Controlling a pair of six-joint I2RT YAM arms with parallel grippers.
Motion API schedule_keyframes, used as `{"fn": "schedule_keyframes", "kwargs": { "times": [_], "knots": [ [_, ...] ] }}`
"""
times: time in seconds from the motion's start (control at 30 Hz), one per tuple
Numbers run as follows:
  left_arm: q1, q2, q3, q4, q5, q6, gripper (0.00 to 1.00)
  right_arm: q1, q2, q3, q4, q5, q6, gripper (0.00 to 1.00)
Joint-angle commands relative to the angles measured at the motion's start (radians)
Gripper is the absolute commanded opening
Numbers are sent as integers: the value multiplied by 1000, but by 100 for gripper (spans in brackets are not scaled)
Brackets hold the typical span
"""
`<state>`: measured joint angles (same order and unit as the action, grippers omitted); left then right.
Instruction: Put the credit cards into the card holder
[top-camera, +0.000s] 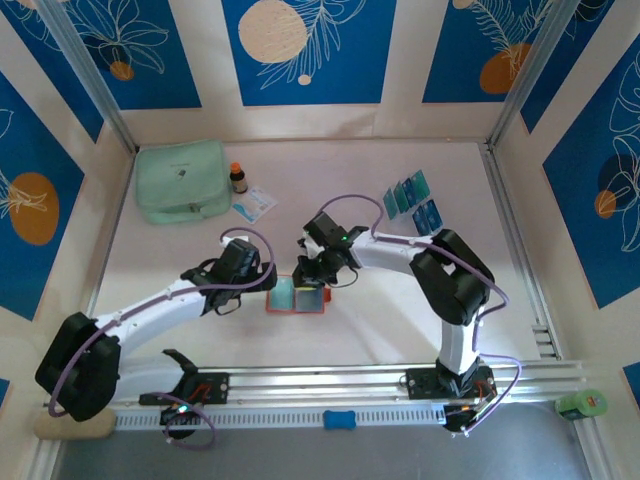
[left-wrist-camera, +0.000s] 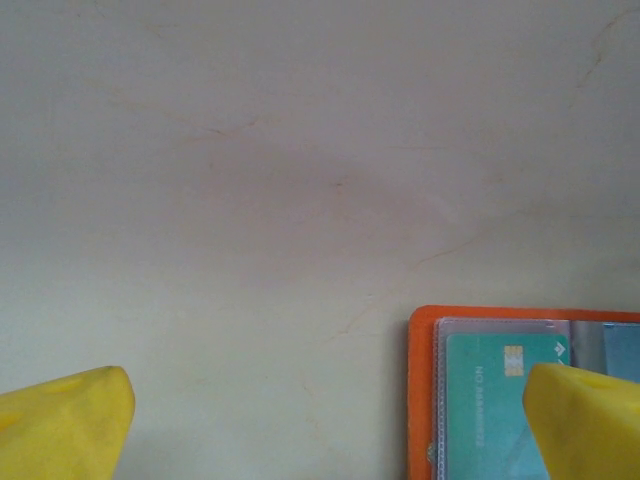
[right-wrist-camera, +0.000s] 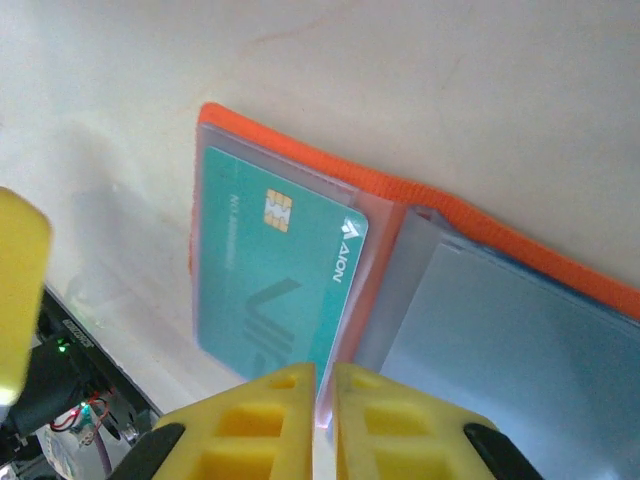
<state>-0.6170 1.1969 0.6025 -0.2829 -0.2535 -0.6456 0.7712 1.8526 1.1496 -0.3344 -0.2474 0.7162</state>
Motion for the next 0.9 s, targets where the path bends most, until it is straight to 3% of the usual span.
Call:
{"fn": "schedule_keyframes", "kwargs": {
  "times": [0.0, 0.43, 0.87],
  "knots": [
    [10, -28, 33, -32, 26, 26, 100, -22, -68, 14, -65, 25, -36, 14],
    [-38, -22, 77, 4, 105, 44, 100, -111, -200, -80, -116, 149, -105, 14],
    [-173, 159, 93, 69, 76, 14, 100, -79, -96, -59, -90, 121, -112, 11]
  ]
}}
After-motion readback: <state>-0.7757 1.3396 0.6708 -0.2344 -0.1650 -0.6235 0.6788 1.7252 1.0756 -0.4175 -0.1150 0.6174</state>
